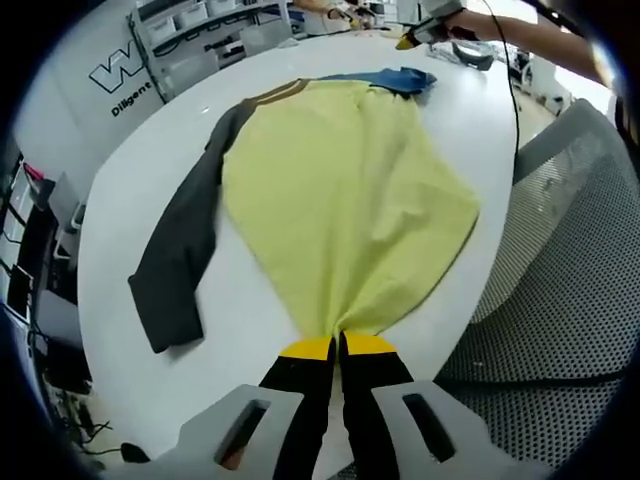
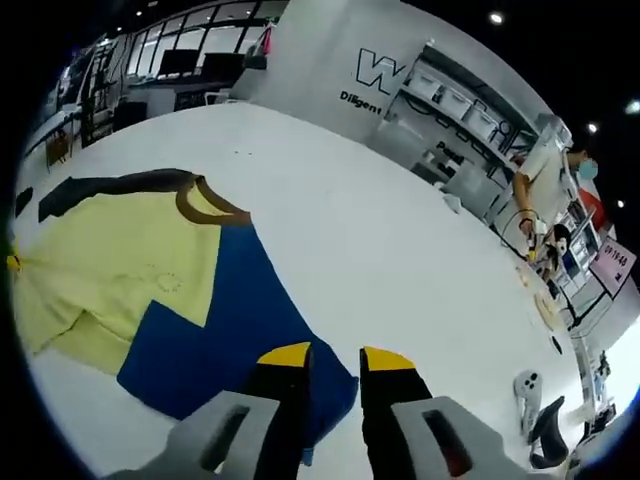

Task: Fold the garment on the visible template until the final outline fits inside the template.

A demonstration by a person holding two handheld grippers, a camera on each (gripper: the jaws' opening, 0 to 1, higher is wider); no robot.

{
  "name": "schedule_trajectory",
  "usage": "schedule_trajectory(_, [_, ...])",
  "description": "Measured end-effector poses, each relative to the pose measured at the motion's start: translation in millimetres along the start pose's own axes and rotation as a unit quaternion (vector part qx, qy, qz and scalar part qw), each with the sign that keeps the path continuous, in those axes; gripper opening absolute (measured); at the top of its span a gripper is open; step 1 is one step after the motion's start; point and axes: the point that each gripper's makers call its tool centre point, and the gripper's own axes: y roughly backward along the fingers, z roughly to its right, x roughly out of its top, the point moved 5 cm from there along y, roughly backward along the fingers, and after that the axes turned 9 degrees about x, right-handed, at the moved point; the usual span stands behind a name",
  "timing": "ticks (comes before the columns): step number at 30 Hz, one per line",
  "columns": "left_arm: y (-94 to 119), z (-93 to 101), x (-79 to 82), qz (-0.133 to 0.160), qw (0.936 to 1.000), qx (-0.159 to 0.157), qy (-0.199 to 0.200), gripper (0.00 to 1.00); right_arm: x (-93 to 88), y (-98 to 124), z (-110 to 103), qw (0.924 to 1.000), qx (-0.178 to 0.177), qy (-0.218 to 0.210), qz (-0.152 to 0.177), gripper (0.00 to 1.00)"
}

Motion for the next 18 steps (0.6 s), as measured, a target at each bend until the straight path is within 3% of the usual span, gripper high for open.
schedule_trajectory(11, [1.3, -0.2, 0.2, 0.005, 1.0000, 0.008, -0.004, 0.05, 17.1, 12.7, -43.2, 0.9980, 0.059, 0.020, 0.009, 0.12])
schedule_trajectory(18, [1.6, -0.8, 0.3, 0.007, 0.9999, 0.011, -0.001, 0.05, 17.3, 13.0, -74.2, 0.9954, 0.093, 0.022, 0.012, 0.13])
